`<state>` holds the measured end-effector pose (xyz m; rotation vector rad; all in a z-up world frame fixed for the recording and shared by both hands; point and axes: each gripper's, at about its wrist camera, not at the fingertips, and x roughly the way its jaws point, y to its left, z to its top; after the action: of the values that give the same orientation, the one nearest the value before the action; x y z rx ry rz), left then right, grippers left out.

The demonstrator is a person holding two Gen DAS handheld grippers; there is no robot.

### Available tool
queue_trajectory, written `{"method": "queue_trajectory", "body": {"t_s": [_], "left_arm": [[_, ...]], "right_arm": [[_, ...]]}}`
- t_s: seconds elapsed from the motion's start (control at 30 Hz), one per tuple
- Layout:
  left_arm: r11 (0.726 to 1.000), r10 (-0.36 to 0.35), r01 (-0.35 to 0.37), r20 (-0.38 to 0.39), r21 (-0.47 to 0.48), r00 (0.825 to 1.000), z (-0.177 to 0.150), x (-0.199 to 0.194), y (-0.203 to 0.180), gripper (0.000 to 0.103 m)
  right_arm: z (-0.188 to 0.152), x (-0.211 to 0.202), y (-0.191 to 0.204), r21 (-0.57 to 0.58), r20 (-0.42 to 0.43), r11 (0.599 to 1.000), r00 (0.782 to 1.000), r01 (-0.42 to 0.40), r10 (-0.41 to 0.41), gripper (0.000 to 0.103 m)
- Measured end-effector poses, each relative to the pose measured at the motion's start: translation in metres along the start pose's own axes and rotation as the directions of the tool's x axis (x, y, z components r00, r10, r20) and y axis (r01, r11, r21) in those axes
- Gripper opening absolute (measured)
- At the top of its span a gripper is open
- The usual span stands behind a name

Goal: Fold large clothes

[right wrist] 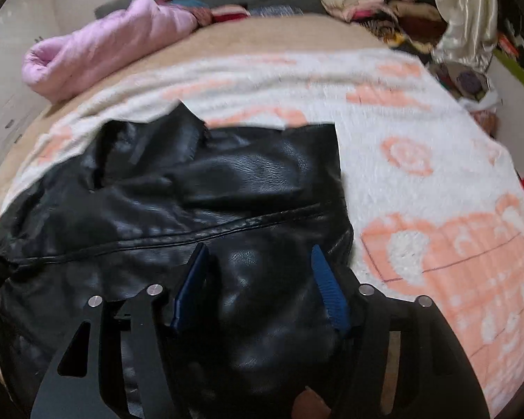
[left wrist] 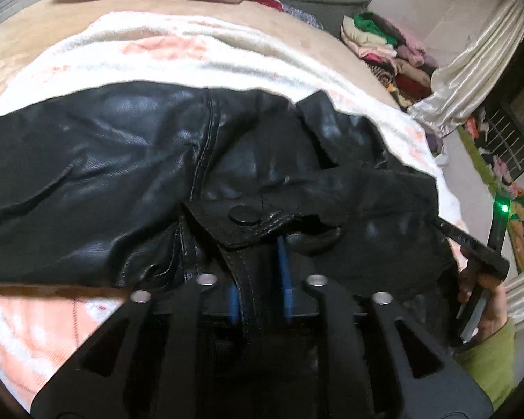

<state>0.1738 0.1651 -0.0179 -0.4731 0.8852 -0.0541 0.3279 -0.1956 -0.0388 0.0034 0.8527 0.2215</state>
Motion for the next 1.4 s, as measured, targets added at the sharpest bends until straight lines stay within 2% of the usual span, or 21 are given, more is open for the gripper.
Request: {"method": "queue_trajectory", "body": {"t_s": [0.07,0.2,0.3,0.37,0.43,0.53,0.67,0.73,0.9,1.0,1.03,1.13,1.3,1.33,1.4], "left_arm": [[1.0,-0.005,0.005,0.032,0.008,0.999,0.002,-0.017,-0.004,0.022],[0.995,0.072,-0.079,0.127,0.052,0.989,0.003,-0.05,-0.021,0.027],[0.993,0.063,-0.077,0.159,0.085,0.985,0.002,-0.062,-0.038,0.027],[0.992,0.037,-0.052,0.125,0.115,0.991,-0.002,-0.055,-0.049,0.028],[0.99,0.04,-0.049,0.072,0.134,0.997,-0.008,-0.038,-0.056,0.028],[0.986,0.084,-0.089,0.039,0.142,0.996,-0.019,-0.018,-0.057,0.029],[0.98,0.14,-0.138,-0.005,0.143,0.99,-0.032,0.003,-0.047,0.028],[0.982,0.136,-0.13,-0.036,0.137,0.99,-0.037,0.014,-0.041,0.028],[0.989,0.106,-0.103,-0.025,0.107,0.994,-0.036,0.007,-0.037,0.029],[0.989,0.074,-0.074,0.007,0.124,0.997,-0.035,-0.013,-0.044,0.038],[0.988,0.078,-0.078,0.012,0.131,0.997,-0.035,-0.018,-0.047,0.046],[0.985,0.086,-0.09,0.034,0.144,0.996,-0.035,-0.029,-0.052,0.058],[0.986,0.087,-0.094,0.055,0.134,0.995,-0.037,-0.041,-0.051,0.078],[0.986,0.095,-0.103,0.064,0.13,0.993,-0.037,-0.044,-0.05,0.085],[0.986,0.1,-0.109,0.073,0.128,0.992,-0.037,-0.049,-0.048,0.09]], "right_arm": [[-0.002,-0.016,0.003,0.003,0.035,0.999,0.999,-0.039,0.039,0.066],[-0.014,-0.049,0.021,-0.05,0.097,0.993,0.989,-0.106,0.111,0.071],[-0.024,-0.063,0.038,-0.09,0.111,0.988,0.985,-0.124,0.134,0.073],[-0.029,-0.068,0.046,-0.101,0.111,0.985,0.983,-0.138,0.149,0.079],[-0.034,-0.069,0.056,-0.123,0.09,0.982,0.984,-0.141,0.152,0.08],[-0.042,-0.062,0.063,-0.135,0.045,0.986,0.994,-0.097,0.104,0.08],[-0.061,-0.038,0.05,-0.054,-0.083,0.998,0.996,-0.044,0.04,0.08],[-0.068,-0.031,0.045,-0.024,-0.091,0.998,0.995,-0.053,0.051,0.08],[-0.073,-0.043,0.05,-0.029,-0.067,0.999,0.997,-0.031,0.029,0.081],[-0.082,-0.062,0.05,-0.008,-0.031,0.997,0.997,-0.073,0.073,0.086],[-0.085,-0.068,0.052,-0.016,-0.015,0.998,0.998,-0.069,0.069,0.087],[-0.089,-0.086,0.06,-0.043,0.028,0.998,0.998,-0.05,0.052,0.096],[-0.089,-0.108,0.073,-0.074,0.075,0.995,0.994,-0.069,0.074,0.099],[-0.088,-0.112,0.077,-0.082,0.081,0.994,0.994,-0.069,0.075,0.099],[-0.085,-0.117,0.086,-0.097,0.093,0.993,0.993,-0.067,0.076,0.099]]}}
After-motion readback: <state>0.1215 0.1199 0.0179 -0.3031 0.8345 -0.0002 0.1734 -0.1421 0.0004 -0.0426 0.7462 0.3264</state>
